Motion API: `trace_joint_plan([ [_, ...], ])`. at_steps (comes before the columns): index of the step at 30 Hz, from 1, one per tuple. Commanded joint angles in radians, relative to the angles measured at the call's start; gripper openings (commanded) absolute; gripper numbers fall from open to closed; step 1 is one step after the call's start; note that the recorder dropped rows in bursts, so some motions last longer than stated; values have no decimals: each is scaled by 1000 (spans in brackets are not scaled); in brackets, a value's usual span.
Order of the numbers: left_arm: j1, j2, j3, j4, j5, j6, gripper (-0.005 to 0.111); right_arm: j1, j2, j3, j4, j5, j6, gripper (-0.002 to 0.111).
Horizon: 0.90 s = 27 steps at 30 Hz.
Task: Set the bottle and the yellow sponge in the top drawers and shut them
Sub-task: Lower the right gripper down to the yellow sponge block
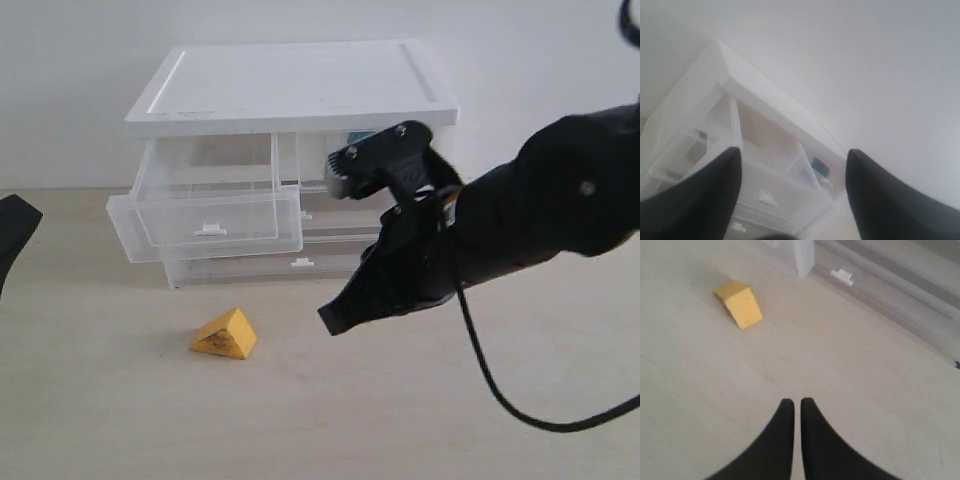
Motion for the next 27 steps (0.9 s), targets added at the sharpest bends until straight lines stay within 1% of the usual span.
trace_joint_plan([
  [1, -4, -59, 6, -10, 54, 77, 57, 23, 102, 5, 4, -81, -54, 24],
  [2, -4, -70, 6, -11, 65, 95, 57, 23, 125, 5, 7, -100, -57, 32],
  [4, -4, -86, 6, -17, 86, 101, 57, 23, 160, 5, 7, -141, -70, 44],
  [5, -4, -90, 6, -17, 91, 106, 57, 23, 176, 5, 7, -170, -72, 47],
  [9, -4, -93, 6, -21, 129, 145, 57, 37, 232, 5, 7, -278, -72, 47],
  [15, -4, -93, 6, -21, 135, 148, 57, 117, 312, -53, 0, -362, -135, 47],
  [22, -4, -93, 6, -21, 160, 178, 57, 132, 412, -158, 0, -365, -127, 47],
  [27, -4, -93, 6, -21, 160, 186, 57, 132, 440, -178, 0, -375, -161, 47],
])
